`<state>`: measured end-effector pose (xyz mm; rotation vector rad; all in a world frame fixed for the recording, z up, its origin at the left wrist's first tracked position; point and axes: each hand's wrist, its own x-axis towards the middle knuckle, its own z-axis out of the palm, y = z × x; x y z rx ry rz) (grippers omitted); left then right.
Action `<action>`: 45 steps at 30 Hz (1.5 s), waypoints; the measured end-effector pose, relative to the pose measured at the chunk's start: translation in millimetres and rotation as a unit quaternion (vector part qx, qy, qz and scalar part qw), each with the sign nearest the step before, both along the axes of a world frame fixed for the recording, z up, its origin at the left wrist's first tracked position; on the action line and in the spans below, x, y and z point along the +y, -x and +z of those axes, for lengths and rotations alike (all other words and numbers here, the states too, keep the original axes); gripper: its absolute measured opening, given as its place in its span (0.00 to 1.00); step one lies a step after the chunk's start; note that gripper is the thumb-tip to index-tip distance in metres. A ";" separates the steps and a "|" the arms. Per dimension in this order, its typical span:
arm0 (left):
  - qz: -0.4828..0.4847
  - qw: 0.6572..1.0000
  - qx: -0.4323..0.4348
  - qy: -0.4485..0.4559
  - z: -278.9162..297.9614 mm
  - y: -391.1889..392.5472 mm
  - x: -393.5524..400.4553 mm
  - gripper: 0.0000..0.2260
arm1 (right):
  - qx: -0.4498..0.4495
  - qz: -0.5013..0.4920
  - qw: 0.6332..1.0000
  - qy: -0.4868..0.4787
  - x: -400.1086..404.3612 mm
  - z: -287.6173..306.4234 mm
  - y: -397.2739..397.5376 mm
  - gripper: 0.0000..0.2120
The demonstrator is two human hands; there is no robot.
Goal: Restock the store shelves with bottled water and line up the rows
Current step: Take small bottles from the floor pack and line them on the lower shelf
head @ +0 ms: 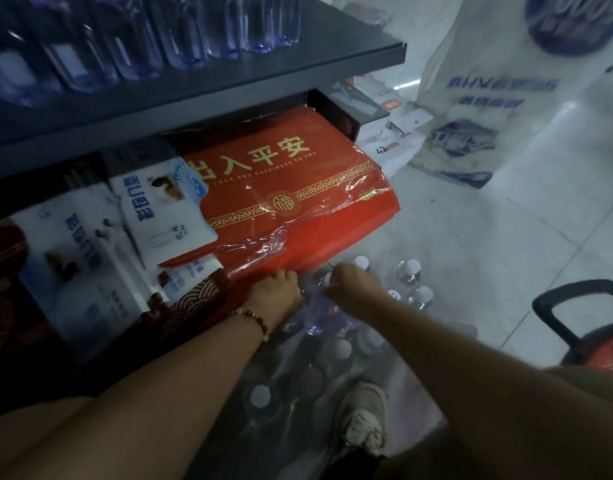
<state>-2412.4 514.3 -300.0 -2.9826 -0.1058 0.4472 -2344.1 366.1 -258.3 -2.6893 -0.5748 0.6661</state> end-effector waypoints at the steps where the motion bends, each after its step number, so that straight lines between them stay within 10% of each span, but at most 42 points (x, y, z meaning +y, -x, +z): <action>1: -0.008 1.000 -0.016 0.005 14.2 5.9 2.2 0.18 | 0.002 0.019 1.000 -0.018 -0.9 19.6 -2.1 0.15; 6: 0.082 0.941 -0.156 0.288 106.6 55.8 14.2 0.12 | -0.016 0.091 0.989 -0.118 -0.8 116.6 5.1 0.12; 12: 0.224 0.709 -0.358 0.565 191.2 104.6 20.7 0.03 | 0.058 0.022 0.934 -0.351 16.3 185.5 59.0 0.15; 22: 0.216 0.704 -0.265 0.622 238.0 188.3 54.2 0.15 | 0.340 -0.065 0.755 -0.558 81.2 220.4 150.3 0.19; 30: 0.279 0.654 -0.295 0.638 248.5 238.0 87.4 0.15 | 0.409 0.028 0.754 -0.513 128.5 214.8 171.1 0.36; 37: 0.361 0.517 -0.376 0.679 270.8 265.8 119.5 0.22 | 0.381 0.202 0.831 -0.352 143.9 208.3 192.3 0.19; 45: 0.410 0.363 -0.445 0.708 295.3 284.0 156.3 0.17 | 0.567 0.055 0.738 -0.362 138.6 187.7 196.8 0.23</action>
